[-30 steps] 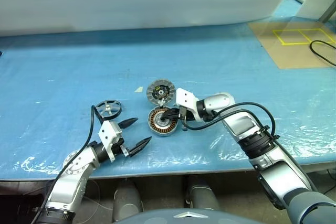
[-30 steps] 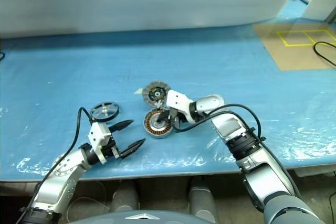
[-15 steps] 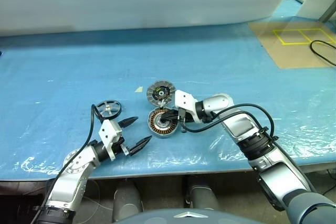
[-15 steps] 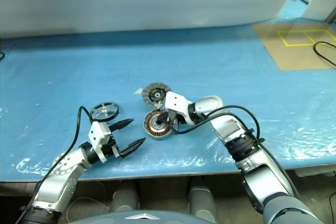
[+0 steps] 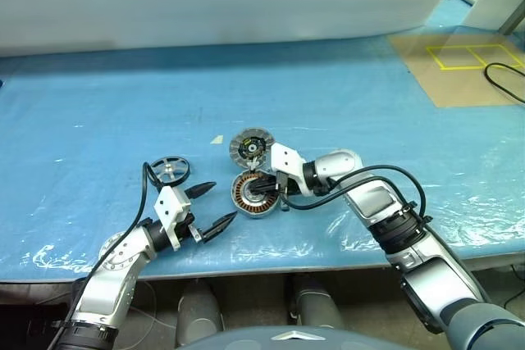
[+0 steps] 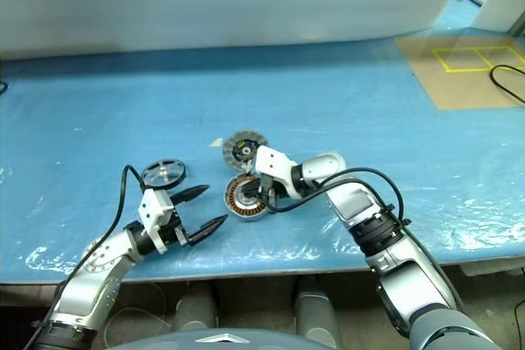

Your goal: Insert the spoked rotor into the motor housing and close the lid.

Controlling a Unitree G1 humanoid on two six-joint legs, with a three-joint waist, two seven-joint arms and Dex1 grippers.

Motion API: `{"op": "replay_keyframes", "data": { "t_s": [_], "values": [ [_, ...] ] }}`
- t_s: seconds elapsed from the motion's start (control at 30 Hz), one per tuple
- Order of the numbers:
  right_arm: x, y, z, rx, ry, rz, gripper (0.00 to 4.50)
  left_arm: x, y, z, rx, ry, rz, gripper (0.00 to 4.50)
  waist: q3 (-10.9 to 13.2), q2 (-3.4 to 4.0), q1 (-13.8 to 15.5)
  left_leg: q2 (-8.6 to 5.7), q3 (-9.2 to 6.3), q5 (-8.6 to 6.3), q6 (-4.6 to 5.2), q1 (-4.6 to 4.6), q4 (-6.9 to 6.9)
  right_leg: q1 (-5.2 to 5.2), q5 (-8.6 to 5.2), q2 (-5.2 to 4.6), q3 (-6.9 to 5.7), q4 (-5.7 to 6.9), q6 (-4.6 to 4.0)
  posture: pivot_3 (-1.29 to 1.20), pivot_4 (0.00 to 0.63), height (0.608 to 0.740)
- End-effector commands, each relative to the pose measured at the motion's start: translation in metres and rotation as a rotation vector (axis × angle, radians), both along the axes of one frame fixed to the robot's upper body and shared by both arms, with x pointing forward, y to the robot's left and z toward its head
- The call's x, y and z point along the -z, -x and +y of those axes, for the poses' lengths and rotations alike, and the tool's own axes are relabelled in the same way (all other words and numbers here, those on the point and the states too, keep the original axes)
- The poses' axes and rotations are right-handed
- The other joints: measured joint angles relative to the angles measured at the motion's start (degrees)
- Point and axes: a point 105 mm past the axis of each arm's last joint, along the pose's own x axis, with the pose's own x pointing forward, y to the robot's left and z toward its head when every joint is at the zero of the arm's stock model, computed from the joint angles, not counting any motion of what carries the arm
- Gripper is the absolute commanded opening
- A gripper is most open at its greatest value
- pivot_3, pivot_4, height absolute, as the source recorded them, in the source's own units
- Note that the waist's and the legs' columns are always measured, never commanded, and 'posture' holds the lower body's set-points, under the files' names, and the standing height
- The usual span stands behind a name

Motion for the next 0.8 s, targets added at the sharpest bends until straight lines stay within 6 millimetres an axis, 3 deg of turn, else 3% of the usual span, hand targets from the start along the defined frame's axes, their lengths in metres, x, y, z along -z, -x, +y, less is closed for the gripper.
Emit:
{"op": "replay_keyframes", "data": {
  "t_s": [0.03,0.47,0.8],
  "values": [
    [-0.010,0.001,0.002,0.001,-0.058,0.005,0.04,-0.004,0.000,0.000,0.012,-0.003,-0.015,4.50,0.00,0.00,0.02,0.00,0.00,0.00,0.00,0.00,0.00,0.00,0.00,0.00,0.00,0.00,0.00,0.00,0.150,0.740],
    [-0.014,0.002,-0.007,0.011,-0.086,0.033,0.04,-0.003,0.002,-0.001,0.017,-0.003,-0.009,4.50,0.00,0.00,0.04,0.00,0.00,0.01,-0.02,-0.01,0.00,0.00,0.00,0.00,0.00,-0.01,0.00,0.00,0.150,0.740],
    [0.003,0.008,-0.012,-0.026,0.006,0.033,0.04,-0.003,0.002,-0.002,0.015,-0.001,-0.006,4.50,0.00,0.00,0.03,0.00,0.00,0.01,-0.02,0.00,0.00,0.00,0.00,0.00,0.00,-0.01,0.00,0.00,0.150,0.740]
  ]
}}
